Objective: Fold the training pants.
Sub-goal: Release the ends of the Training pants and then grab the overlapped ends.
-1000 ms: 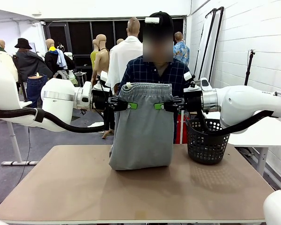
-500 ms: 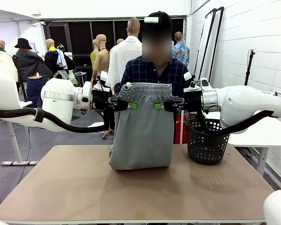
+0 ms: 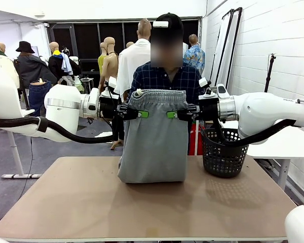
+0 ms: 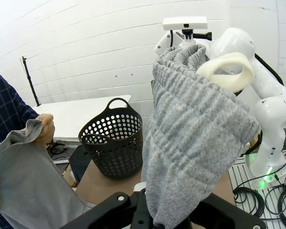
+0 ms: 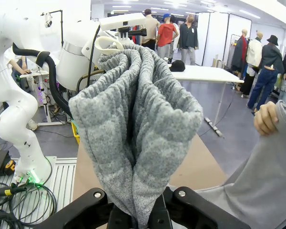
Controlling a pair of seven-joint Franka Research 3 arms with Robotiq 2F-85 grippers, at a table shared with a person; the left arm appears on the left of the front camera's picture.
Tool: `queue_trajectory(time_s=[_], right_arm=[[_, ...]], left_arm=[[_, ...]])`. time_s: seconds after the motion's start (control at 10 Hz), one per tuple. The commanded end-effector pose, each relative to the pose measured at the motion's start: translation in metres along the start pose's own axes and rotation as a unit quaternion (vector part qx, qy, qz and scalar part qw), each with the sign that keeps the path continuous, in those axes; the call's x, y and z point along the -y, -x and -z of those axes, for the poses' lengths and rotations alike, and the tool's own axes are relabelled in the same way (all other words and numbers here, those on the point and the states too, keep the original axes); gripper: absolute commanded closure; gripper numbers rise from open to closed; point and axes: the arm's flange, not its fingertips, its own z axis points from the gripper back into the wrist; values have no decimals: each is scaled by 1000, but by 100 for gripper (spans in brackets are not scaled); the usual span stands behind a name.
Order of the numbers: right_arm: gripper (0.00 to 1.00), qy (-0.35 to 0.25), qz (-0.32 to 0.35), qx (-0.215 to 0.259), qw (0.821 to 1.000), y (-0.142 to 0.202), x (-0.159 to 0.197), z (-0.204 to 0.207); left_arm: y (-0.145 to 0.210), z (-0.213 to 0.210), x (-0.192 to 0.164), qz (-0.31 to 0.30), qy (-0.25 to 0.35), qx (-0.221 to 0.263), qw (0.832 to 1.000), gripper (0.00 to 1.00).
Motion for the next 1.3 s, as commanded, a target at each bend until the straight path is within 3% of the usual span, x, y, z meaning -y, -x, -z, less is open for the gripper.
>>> queue_trajectory(time_s=[0.0,1.2], right_arm=[[100,0,-7,0,1000,-4,-3,1],[100,0,-7,0,1000,-4,-3,1]], left_arm=[[-1,0,1,-1,0,5,1000,100],[-1,0,1,-1,0,5,1000,100]])
